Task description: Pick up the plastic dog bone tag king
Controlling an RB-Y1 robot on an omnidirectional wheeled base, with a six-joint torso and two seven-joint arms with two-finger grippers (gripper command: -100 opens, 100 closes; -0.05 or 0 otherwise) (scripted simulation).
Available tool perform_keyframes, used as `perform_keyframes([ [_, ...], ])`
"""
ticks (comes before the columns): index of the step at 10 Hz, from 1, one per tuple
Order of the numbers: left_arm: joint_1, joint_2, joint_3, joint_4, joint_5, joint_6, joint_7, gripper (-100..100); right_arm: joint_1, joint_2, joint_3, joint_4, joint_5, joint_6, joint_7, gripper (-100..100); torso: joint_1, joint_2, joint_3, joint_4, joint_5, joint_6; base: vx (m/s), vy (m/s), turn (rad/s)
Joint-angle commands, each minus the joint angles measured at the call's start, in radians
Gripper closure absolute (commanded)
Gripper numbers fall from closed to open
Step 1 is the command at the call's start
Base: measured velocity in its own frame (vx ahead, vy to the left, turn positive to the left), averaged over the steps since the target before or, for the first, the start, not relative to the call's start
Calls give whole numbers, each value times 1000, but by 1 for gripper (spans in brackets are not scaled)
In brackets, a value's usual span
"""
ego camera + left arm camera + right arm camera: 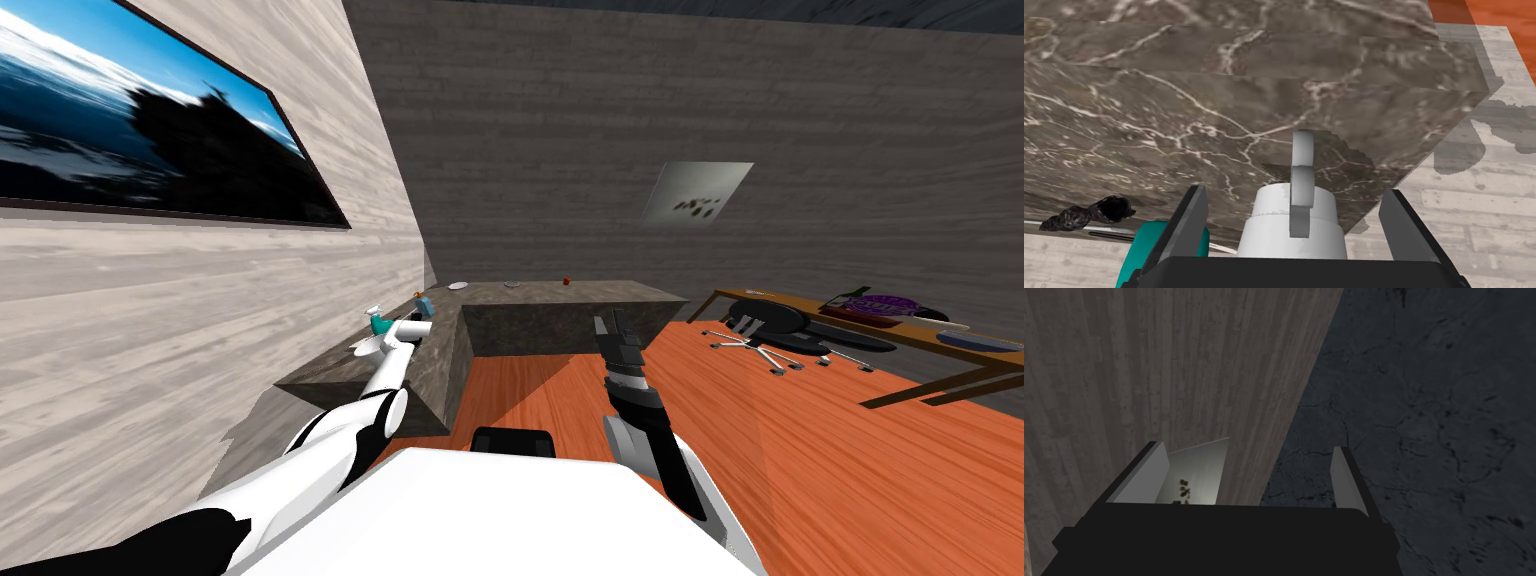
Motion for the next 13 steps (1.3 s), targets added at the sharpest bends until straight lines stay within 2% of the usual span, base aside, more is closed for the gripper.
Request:
perform_keyframes([
  [1,8,-2,-5,19,3,-30,10,-100,0,0,0,0,0,0,0,0,0,0,0,0,0,0,29,31,27],
  [2,15,-4,-8,32,5,-48,17,-100,0,0,0,0,0,0,0,0,1,-1,0,0,0,0,27,36,17],
  [3,10,-3,-6,23,4,-34,12,-100,0,0,0,0,0,0,0,0,1,-1,0,0,0,0,11,17,1],
  [4,11,-2,-6,25,4,-38,13,100,0,0,0,0,0,0,0,0,0,0,0,0,0,0,0,0,0],
  [8,10,-3,-6,26,6,-32,6,100,0,0,0,0,0,0,0,0,-2,-2,-2,-1,1,1,0,1,3],
  [9,10,-2,-6,26,6,-32,7,0,0,0,0,0,0,0,0,0,-2,-3,-2,-1,1,1,0,0,0],
  [10,-2,1,1,-2,0,1,0,100,0,0,0,0,0,0,0,0,-1,-3,-2,-2,1,1,-30,-35,-50],
  [11,-7,2,3,-10,-2,14,-5,100,0,0,0,0,0,0,0,0,-4,-2,-2,-1,1,2,-35,-57,-46],
  [12,-3,2,1,-4,-1,2,-1,100,0,0,0,0,0,0,0,0,-6,-1,-1,-1,0,2,-11,-25,-5],
  [13,-4,3,2,-6,-1,5,-2,0,0,0,0,0,0,0,0,0,-4,-2,-2,-2,1,2,-2,-6,1],
])
